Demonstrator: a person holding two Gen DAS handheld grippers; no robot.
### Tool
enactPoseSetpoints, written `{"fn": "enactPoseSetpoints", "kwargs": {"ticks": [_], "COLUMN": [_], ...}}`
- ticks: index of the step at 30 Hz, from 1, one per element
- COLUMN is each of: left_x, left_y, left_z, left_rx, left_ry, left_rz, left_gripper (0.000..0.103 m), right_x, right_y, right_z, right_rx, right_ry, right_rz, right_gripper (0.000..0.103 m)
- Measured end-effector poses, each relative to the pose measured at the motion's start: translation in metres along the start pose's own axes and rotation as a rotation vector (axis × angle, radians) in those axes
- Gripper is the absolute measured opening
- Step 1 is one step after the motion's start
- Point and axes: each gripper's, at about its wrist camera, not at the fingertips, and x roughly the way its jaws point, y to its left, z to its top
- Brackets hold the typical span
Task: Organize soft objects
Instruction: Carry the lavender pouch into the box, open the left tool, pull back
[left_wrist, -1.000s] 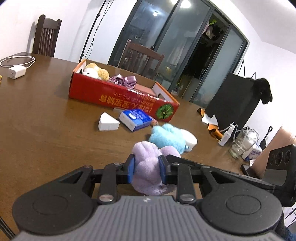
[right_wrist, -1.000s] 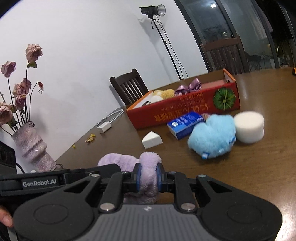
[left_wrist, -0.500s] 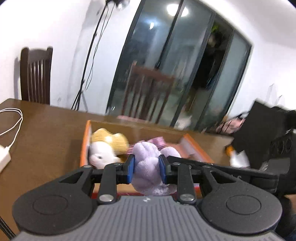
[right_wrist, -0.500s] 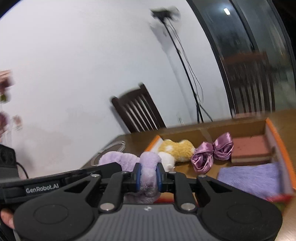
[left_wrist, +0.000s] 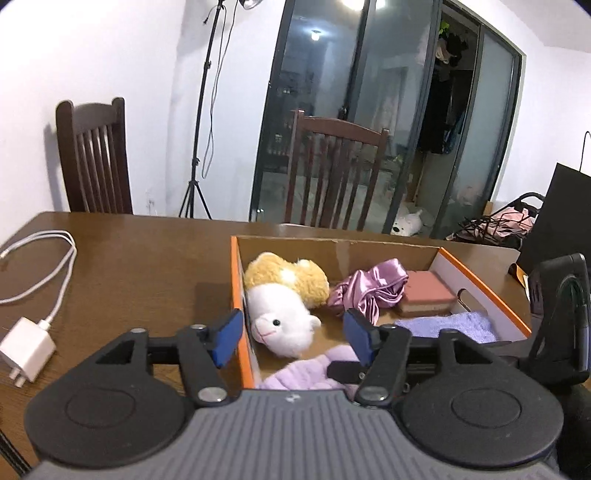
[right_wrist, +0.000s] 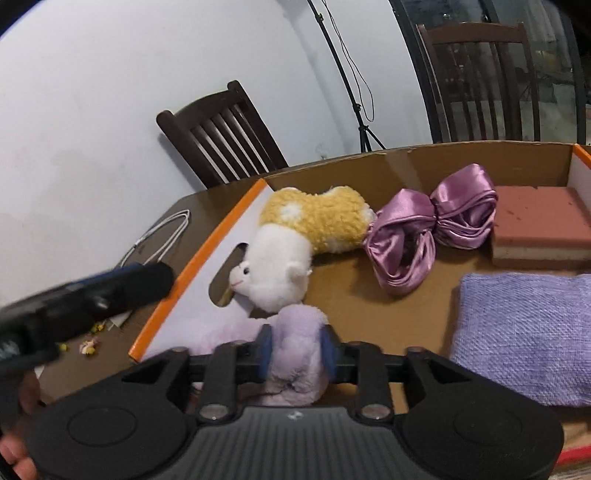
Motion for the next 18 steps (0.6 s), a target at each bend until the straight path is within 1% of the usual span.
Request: {"fn": "enactPoseSetpoints", "kwargs": {"ticks": [1, 3, 5, 6, 9, 12, 14, 15, 18], "left_x": [-0.002, -0.012, -0.03, -0.041, -0.078, -0.116, -0.136, -0.145, -0.163], "left_y": [-0.002, -0.007, -0.013, -0.018, -0.033, -0.046, -0.055, -0.061, -0.077], "left_z": [0.003, 0.007, 0.012, 0.014, 0.017, 0.015, 0.011, 0.009, 0.004], "left_rx": [0.003, 0.007, 0.012, 0.021, 0.054, 0.075, 0.085, 0.098, 0.132], "left_ry": [0.001, -0.005, -0.026, -0.042, -0.098, -0.144, -0.165, -0.172, -0.185], "left_rz": [0.013, 0.025, 0.021, 0.02, 0.024, 0.022, 0.013, 0.011, 0.013], "left_gripper": [0.063, 0.063, 0.064, 0.065, 0.072, 0.074, 0.077, 0.078, 0.078], "right_x": [-0.003, -0.017, -0.04, -0.053, -0.104, -0.166, -0.203, -0.22, -0.254], "right_y": [0.001, 0.003, 0.006, 0.007, 0.008, 0.008, 0.007, 0.006, 0.0], "right_z": [0.0, 0.005, 0.009, 0.011, 0.015, 0.011, 0.006, 0.003, -0.005], "right_rx": [-0.002, -0.012, -0.035, -0.048, -0.077, -0.121, -0.149, -0.159, -0.162], "right_ry": [-0.001, -0.025, -0.064, -0.084, -0.155, -0.25, -0.309, -0.336, -0.381], "right_rz": [-0.004, -0.017, -0.017, -0.013, -0.01, -0.029, -0.038, -0.049, -0.087], "right_gripper": [0.036, 0.042, 0.044, 0.049, 0.053, 0.056, 0.061, 0.063, 0.064]}}
